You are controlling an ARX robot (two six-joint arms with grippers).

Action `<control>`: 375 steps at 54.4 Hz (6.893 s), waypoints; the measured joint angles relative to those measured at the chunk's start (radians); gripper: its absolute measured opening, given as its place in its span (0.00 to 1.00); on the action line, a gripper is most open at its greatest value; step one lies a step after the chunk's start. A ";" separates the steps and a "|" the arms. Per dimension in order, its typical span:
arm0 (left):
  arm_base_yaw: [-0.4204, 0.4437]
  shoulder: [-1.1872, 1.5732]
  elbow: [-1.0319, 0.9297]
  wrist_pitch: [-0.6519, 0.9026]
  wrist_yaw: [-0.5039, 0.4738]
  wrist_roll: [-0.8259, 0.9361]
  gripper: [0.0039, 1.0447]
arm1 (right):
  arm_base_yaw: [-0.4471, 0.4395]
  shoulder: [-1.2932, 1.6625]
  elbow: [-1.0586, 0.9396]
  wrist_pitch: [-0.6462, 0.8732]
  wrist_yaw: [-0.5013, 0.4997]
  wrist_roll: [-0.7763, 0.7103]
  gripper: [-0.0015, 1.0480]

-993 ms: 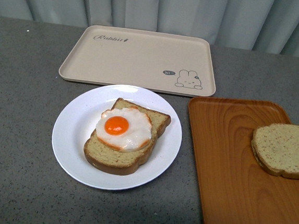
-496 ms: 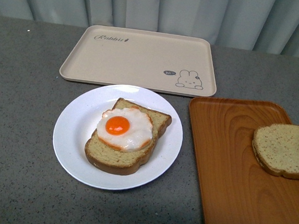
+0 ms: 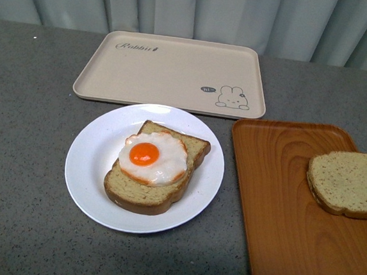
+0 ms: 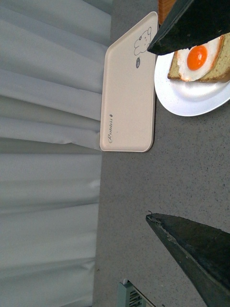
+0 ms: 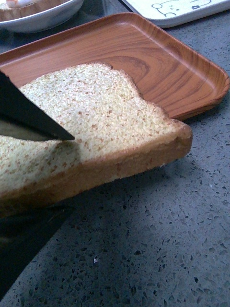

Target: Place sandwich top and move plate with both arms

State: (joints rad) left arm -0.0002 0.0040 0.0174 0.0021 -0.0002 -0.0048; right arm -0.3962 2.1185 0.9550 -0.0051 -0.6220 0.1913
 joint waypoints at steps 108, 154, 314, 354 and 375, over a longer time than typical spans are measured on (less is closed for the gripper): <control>0.000 0.000 0.000 0.000 0.000 0.000 0.94 | 0.562 -0.164 -0.177 0.412 0.030 0.430 0.58; 0.000 -0.001 0.000 -0.001 0.000 0.000 0.94 | 0.396 -0.747 -0.824 1.225 0.626 -0.187 0.01; 0.089 1.693 0.410 0.558 0.272 -0.595 0.94 | 0.396 -2.115 -0.949 0.007 0.621 -0.190 0.91; -0.031 1.938 0.496 0.679 0.359 -0.839 0.94 | 0.396 -2.115 -0.949 0.006 0.621 -0.190 0.91; -0.089 2.018 0.538 0.686 0.315 -0.892 0.94 | 0.396 -2.115 -0.949 0.006 0.621 -0.190 0.91</control>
State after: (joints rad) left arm -0.0895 2.0220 0.5552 0.6884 0.3145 -0.8967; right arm -0.0002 0.0040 0.0063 0.0013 -0.0013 0.0017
